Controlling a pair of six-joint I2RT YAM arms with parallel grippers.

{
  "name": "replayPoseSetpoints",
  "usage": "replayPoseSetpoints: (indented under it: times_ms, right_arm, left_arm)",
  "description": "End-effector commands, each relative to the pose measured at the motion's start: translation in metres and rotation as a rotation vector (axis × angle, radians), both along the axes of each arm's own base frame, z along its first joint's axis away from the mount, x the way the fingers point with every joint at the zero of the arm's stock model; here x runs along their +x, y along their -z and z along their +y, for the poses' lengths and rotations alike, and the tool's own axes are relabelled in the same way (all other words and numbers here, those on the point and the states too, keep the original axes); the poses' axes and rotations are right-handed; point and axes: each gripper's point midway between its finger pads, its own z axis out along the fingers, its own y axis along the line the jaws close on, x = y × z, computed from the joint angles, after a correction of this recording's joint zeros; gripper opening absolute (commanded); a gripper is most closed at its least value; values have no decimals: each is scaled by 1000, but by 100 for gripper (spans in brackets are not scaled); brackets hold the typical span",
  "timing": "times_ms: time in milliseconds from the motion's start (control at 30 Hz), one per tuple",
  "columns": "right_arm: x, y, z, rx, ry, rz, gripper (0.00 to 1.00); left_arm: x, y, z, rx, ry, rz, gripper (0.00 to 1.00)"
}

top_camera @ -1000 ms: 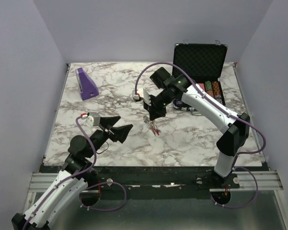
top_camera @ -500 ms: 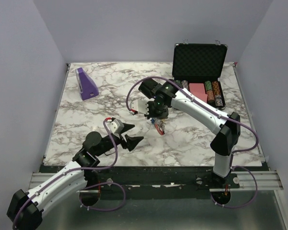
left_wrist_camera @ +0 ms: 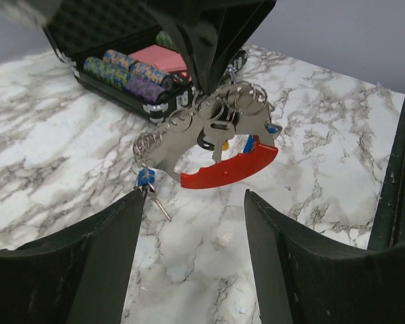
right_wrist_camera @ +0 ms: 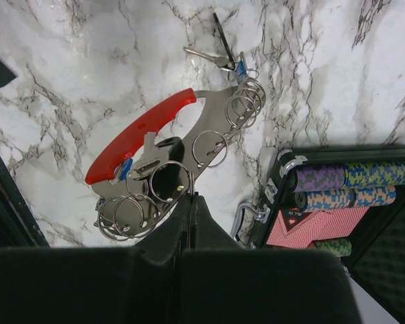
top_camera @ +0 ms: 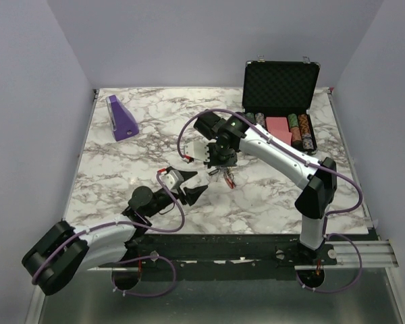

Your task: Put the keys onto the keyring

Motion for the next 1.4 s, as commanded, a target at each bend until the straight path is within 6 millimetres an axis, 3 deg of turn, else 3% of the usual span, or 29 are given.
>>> replayPoseSetpoints:
  times_ms: [0,100,267,500,733,867,967,1167,1267,1367]
  right_arm:
    - [-12,-6,-10,-56,-35,32,1]
    - [-16,-9,-6,-30,-48,42,1]
    - [-19,-10,-6,-21,-52,54,1]
    - [-23,-10,2,14,-63,81,1]
    - [-27,-13,5,38,-74,95,1]
    - [-29,-16,6,58,-76,103,1]
    - [-29,-16,6,57,-76,102,0]
    - [-26,-22,10,74,-75,87,1]
    - [-26,-25,11,85,-91,82,1]
    - [-28,-32,12,105,-143,73,1]
  left_arm:
    - [3,-52,1,-234,28,-119,68]
    - [12,-52,-10,-238,81,-105,61]
    - [26,-68,-19,-251,106,-136,59]
    - [31,-76,-28,-253,174,-137,49]
    - [40,-80,-32,-261,169,-140,49]
    - [38,-89,-21,-267,150,-177,52]
    - [26,-97,-4,-275,124,-223,58]
    - [10,-91,30,-290,25,-247,85]
    - [7,-85,32,-295,28,-217,91]
    - [8,-88,28,-300,53,-209,90]
